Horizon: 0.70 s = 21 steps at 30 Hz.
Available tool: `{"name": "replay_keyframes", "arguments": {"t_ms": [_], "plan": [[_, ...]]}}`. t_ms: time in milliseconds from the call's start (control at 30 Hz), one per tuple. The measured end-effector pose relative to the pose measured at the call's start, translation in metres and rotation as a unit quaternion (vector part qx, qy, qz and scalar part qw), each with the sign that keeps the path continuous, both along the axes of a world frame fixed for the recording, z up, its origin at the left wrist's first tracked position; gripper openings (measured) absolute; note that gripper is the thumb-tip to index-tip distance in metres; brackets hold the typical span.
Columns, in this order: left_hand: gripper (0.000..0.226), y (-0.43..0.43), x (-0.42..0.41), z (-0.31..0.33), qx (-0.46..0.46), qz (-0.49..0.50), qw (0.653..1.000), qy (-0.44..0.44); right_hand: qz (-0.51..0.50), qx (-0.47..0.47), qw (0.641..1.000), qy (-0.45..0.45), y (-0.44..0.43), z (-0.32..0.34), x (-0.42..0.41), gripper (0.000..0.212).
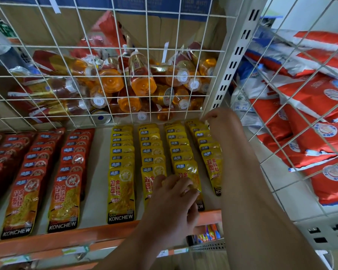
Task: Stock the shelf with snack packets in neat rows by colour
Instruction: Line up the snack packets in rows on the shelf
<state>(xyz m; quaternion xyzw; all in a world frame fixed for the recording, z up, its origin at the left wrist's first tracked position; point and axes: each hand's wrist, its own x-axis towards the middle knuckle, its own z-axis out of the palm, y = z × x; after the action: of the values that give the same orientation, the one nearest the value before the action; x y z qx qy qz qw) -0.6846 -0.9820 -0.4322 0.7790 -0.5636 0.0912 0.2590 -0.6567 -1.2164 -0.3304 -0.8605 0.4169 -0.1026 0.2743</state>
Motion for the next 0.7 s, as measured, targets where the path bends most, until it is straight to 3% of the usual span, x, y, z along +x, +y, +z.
{"name": "replay_keyframes", "arguments": {"t_ms": [233, 333, 433, 567, 700], "plan": [[0.019, -0.019, -0.012, 0.006, 0.010, -0.036, 0.999, -0.002, -0.010, 0.032, 0.999, 0.018, -0.008, 0.008, -0.002, 0.033], [0.030, -0.037, -0.023, 0.008, 0.060, -0.069, 0.996, -0.007, -0.006, 0.023, 0.999, 0.032, -0.006, 0.002, -0.006, 0.032], [0.043, -0.053, -0.029, 0.008, 0.052, -0.092, 0.994, -0.003, -0.006, 0.003, 0.999, 0.041, -0.004, -0.008, -0.010, 0.035], [0.047, -0.064, -0.030, 0.001, 0.032, -0.083, 0.996, 0.016, -0.021, 0.002, 0.999, 0.050, -0.001, -0.019, -0.010, 0.038], [0.054, -0.066, -0.031, -0.005, 0.078, -0.066, 0.995, 0.019, -0.018, 0.025, 0.997, 0.065, -0.001, -0.025, -0.006, 0.037]]}}
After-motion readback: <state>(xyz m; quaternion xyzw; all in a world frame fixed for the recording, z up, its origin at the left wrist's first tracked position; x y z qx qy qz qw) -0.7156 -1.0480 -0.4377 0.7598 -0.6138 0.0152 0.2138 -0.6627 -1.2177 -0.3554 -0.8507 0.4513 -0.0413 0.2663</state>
